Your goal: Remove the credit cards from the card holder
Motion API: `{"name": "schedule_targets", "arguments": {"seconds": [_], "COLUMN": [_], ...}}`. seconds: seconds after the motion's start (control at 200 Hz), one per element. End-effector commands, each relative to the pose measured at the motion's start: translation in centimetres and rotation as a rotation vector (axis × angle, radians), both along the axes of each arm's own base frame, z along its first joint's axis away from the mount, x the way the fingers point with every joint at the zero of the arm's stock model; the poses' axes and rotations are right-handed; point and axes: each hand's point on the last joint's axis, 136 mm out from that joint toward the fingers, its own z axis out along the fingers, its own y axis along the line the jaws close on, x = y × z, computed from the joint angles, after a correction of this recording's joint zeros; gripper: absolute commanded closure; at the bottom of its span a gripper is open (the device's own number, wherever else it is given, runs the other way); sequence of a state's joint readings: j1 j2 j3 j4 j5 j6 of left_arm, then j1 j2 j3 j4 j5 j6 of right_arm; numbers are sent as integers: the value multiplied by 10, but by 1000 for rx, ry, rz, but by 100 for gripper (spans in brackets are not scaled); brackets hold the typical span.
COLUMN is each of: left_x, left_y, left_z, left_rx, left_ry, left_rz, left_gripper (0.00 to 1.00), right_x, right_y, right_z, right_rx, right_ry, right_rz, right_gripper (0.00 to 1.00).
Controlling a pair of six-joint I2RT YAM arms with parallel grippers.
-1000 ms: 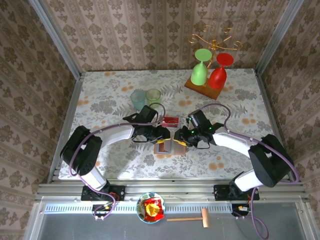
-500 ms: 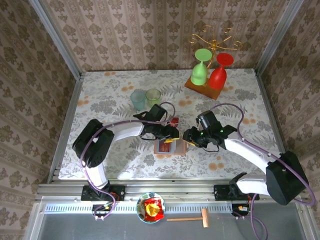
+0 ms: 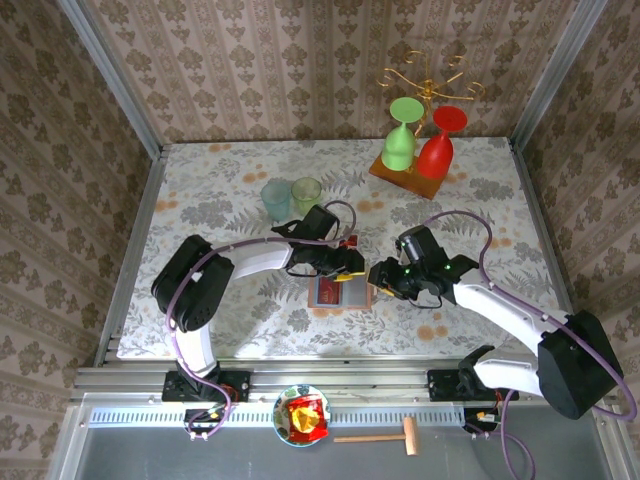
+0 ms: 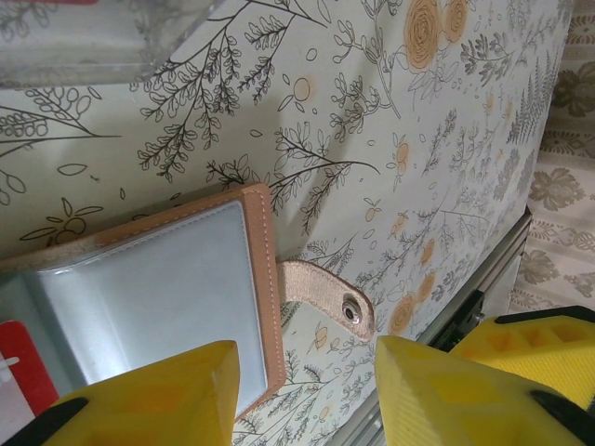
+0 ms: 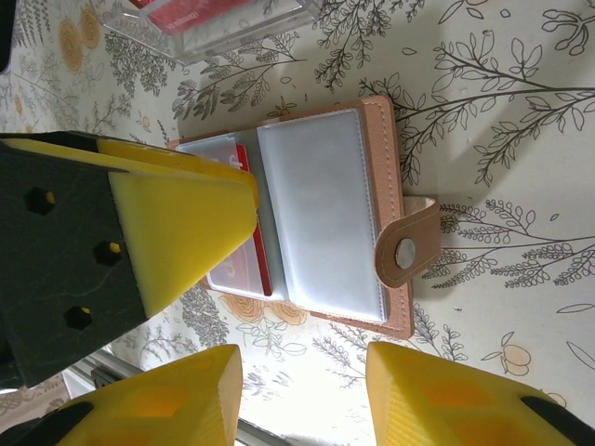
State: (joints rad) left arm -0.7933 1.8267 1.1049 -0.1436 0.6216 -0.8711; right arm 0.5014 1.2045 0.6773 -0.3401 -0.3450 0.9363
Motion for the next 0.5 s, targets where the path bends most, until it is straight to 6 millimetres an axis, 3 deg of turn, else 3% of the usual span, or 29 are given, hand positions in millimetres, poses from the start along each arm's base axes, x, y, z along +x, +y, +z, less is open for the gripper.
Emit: {"name": "schedule_targets", "arguments": {"seconds": [0.0,0.195,0.495], "left_x": [-2,-1,-2], "left_y": [-3,14,50], "left_z": [9,12,14], "left_rx": [-25,-17,14], "left_ry": [0,-12,-26], "left_rz": [-4,34,106], "left_gripper": [57,58,60], "right_x": [3,11,26], "right_y": [5,23,70], "right_z": [-3,-7,-19], "right_rx": [31,68,94], "right_ry": [10,18,52], "right_rz": [-13,7,98], "right_gripper": [61,66,71]}}
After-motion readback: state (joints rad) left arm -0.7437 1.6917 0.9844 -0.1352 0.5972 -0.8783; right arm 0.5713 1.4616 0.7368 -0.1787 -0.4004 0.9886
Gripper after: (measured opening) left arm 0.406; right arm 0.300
